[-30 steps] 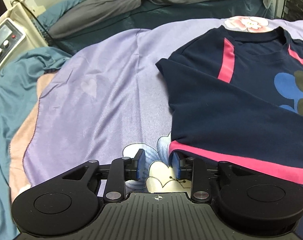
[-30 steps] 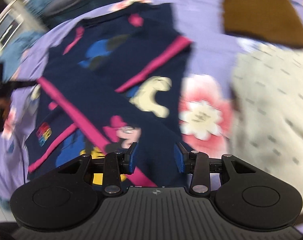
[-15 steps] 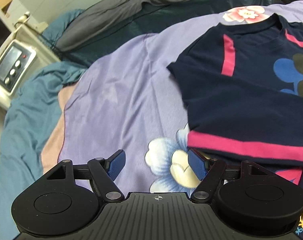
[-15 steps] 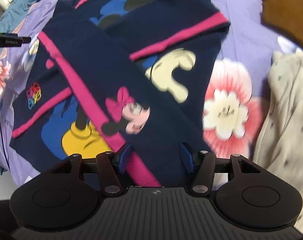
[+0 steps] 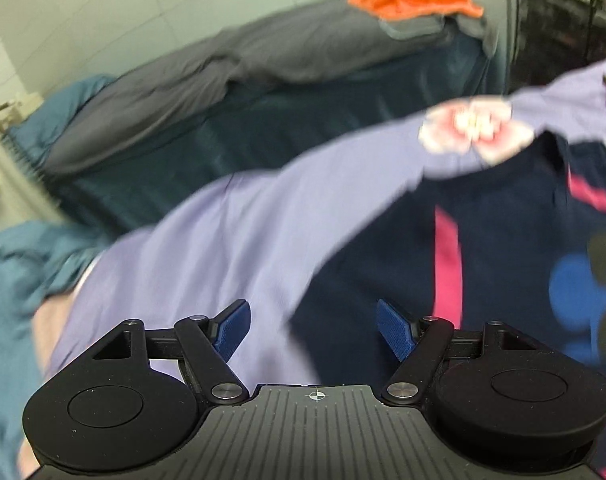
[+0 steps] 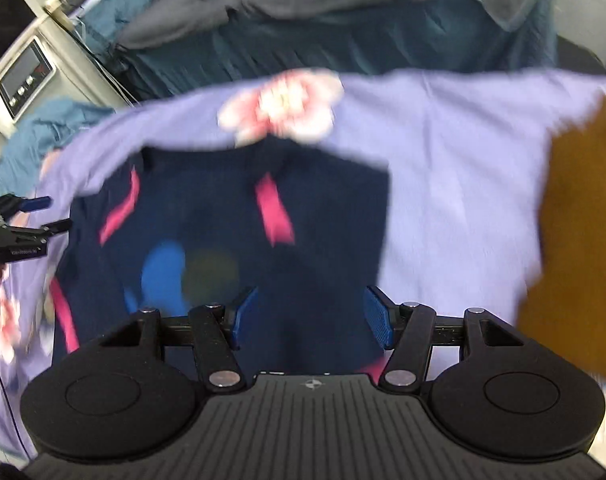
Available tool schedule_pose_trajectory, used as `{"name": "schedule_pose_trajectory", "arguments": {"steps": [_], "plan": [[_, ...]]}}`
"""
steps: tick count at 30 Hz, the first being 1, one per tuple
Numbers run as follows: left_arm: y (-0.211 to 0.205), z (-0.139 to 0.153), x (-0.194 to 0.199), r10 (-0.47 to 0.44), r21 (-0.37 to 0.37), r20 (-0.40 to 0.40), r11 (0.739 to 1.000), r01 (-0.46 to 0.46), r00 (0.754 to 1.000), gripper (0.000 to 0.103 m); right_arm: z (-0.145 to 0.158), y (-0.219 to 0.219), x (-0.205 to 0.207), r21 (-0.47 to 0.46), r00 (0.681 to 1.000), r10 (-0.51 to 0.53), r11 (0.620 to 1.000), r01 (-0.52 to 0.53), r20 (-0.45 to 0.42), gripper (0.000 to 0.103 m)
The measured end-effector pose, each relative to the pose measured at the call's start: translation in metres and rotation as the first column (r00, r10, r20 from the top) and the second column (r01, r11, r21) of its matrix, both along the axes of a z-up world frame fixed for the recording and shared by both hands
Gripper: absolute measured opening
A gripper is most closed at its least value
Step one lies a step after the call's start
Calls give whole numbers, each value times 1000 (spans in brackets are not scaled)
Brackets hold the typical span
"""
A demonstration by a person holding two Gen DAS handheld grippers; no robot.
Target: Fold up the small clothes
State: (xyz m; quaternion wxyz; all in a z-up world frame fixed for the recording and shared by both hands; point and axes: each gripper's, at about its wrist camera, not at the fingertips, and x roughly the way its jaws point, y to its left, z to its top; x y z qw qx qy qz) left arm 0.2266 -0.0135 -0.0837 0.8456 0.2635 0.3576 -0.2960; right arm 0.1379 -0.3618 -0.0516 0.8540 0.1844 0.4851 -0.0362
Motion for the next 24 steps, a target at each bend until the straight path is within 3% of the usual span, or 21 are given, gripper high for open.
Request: {"name": "schedule_pose_trajectory", "arguments": {"steps": [3,8,9,10,11,12,13,14,15,20,24], "plan": [[-23,-15,21,-47,16,2,999,47,999,103,-8,-6,50,-100,998,61,993,-60,6,66],[-43,-39,34,-132,37,-92,990,136,987,100,-34,-14,95,-161,994,104,981,-108,-35,66],[-43,-40,35,-141,19,-92,989,144,986,88,-39,-14,102,-176,993,112,977,-119,-48,64],[-43,-39,36,-137,2,-103,990,138,985,80,-45,-14,106,-171,990,119,977,-130,-72,54],[-43,-38,36,-132,-8,-115,991,132,985,65,-49,-13,109,-170,988,125,975,-139,-95,50],[-42,-37,34,-138,-9,-113,990,138,984,46,-48,-11,109,-202,988,127,969,-142,-86,36],[-41,-37,31,-155,-3,-107,988,155,982,40,-47,-10,109,-212,989,124,968,-137,-75,21],[-39,-35,28,-171,1,-97,985,172,980,29,-45,-12,106,-197,991,113,973,-124,-66,13],[-35,-32,24,-183,-3,-86,983,183,979,27,-43,-15,102,-170,992,114,978,-120,-50,6],[-1,8,-7,-204,-106,-27,974,200,979,26,-11,-18,65,-87,990,121,990,-115,70,6],[35,50,-58,-213,-195,-5,958,208,977,26,24,-6,25,-31,978,154,988,-151,138,6]]}}
